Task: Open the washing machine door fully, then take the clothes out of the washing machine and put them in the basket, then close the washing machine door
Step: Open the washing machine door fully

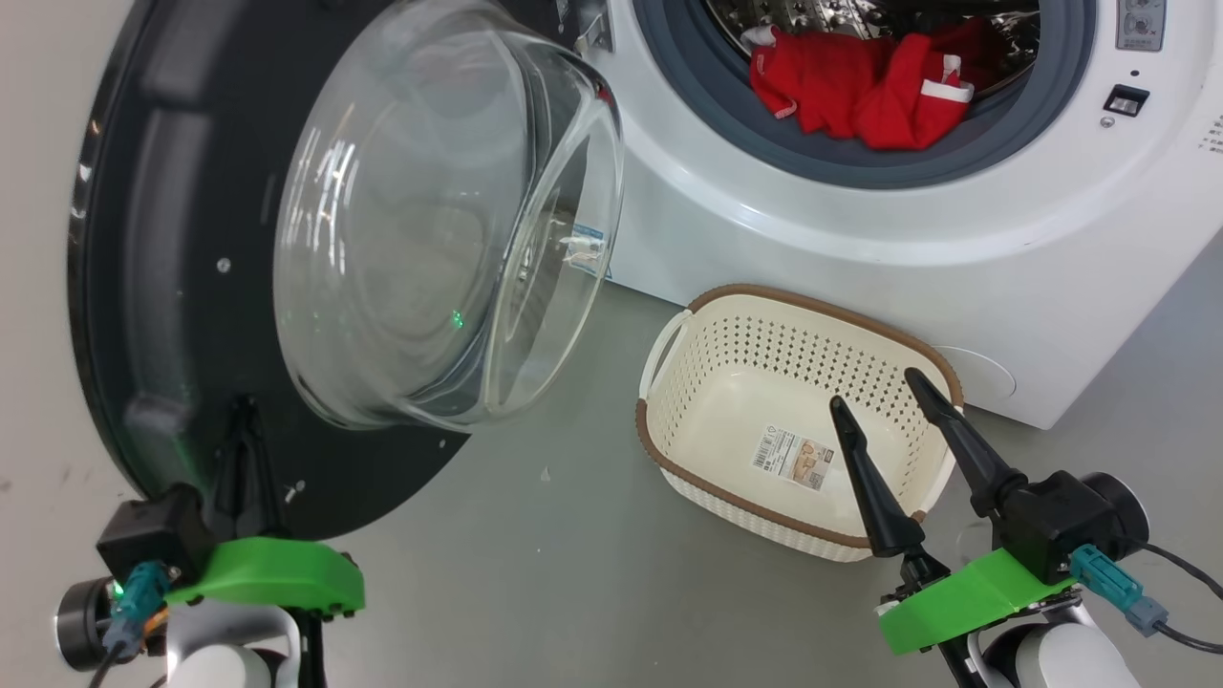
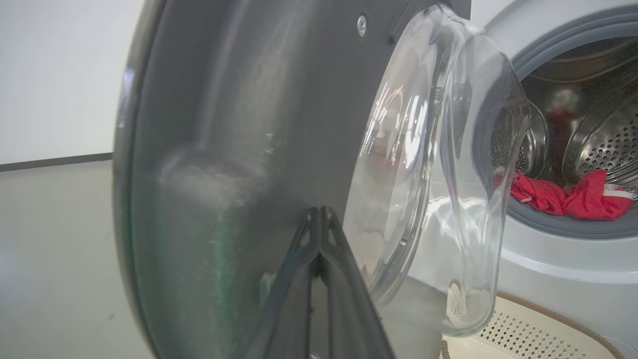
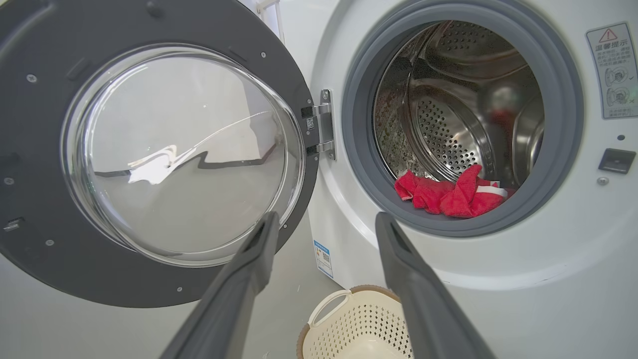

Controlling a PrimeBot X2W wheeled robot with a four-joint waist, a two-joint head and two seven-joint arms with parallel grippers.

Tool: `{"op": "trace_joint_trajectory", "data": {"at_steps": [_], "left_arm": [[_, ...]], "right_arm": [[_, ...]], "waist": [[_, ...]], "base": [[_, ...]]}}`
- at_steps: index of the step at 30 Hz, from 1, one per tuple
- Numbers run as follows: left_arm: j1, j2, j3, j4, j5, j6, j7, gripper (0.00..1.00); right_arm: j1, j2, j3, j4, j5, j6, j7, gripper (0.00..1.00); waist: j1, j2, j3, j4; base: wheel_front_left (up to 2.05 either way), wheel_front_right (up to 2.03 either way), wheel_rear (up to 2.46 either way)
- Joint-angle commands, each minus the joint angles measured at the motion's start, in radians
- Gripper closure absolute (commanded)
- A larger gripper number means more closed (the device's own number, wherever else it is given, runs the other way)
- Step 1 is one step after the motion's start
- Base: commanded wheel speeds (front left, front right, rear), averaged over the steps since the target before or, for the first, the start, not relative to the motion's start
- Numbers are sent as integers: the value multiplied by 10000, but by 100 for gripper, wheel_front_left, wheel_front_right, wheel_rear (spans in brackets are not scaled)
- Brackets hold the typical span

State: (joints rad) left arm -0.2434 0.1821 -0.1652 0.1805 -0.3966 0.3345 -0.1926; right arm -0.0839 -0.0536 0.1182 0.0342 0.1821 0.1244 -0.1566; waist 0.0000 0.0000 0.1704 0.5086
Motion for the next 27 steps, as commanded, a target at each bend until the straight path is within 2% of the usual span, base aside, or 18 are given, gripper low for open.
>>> {"op": "trace_joint_trajectory", "data": {"at_steps": [1,10,27], "left_arm": [[-445,403,573,-82,-62,41,-124,100],[-1062,616,804,801,-96,-33,-364,100],[-2116,837,1128,2569,159,-430,-680,100]], "right_arm": [[-156,34,309,-320,-52,63,21,0],[-78,34,328,-421,-125,63,143,0],[11,34,413,-513,-204,63,233,0]], "waist": [[0,0,1,-8],[0,0,19,-37],[0,0,35,-84]], "base": [[0,0,0],[0,0,0],[0,0,0]]}}
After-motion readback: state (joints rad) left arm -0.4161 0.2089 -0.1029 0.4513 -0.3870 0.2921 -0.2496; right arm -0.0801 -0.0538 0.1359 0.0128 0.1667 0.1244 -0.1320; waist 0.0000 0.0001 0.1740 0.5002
